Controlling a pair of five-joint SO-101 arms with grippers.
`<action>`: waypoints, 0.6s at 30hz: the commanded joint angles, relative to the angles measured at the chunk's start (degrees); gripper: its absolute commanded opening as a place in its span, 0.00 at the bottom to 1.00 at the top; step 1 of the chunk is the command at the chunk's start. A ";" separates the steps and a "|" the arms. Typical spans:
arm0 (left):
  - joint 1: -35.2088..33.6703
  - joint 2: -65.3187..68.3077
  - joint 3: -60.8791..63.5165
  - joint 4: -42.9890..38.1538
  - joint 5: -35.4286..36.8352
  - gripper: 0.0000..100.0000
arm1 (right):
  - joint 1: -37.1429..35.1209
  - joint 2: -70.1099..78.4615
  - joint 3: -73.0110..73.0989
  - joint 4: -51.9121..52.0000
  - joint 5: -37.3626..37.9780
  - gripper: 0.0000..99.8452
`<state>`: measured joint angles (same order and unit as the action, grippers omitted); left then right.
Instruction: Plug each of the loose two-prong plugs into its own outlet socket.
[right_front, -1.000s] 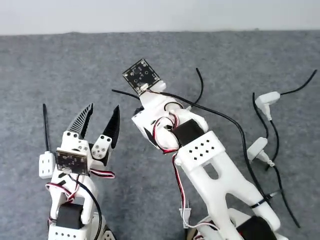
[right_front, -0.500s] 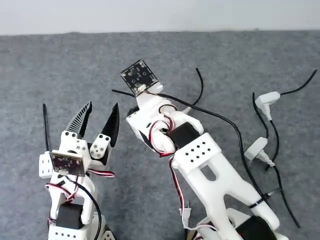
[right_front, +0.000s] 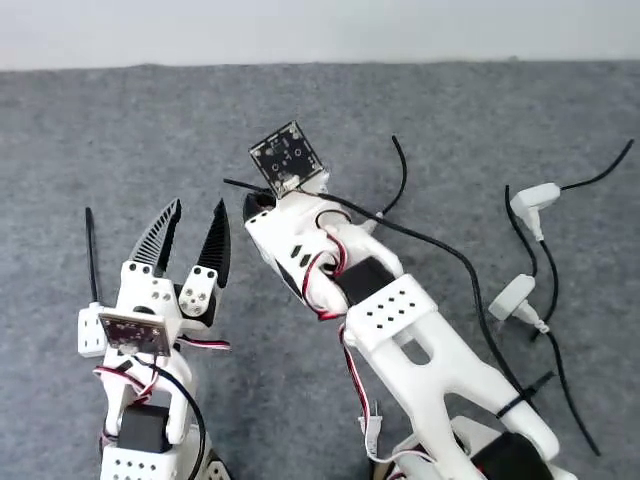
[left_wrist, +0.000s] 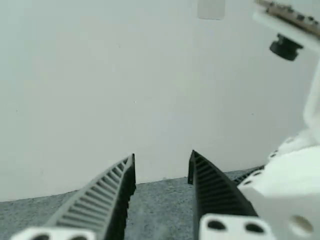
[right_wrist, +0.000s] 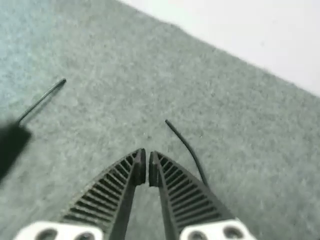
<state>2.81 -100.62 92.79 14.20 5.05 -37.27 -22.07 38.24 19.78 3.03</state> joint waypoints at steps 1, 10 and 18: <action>-0.44 -0.44 -0.75 -1.49 0.79 0.16 | -0.22 -0.92 2.81 -9.27 -0.18 0.01; -2.20 -0.44 -0.66 -3.43 3.34 0.16 | -0.48 -8.13 13.27 -22.02 -0.18 0.01; -2.11 -0.44 -0.66 -3.34 4.40 0.16 | -0.40 -10.68 22.42 -36.35 -0.18 0.01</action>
<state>0.62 -100.62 92.79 12.35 8.57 -37.27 -30.33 59.96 -11.34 3.03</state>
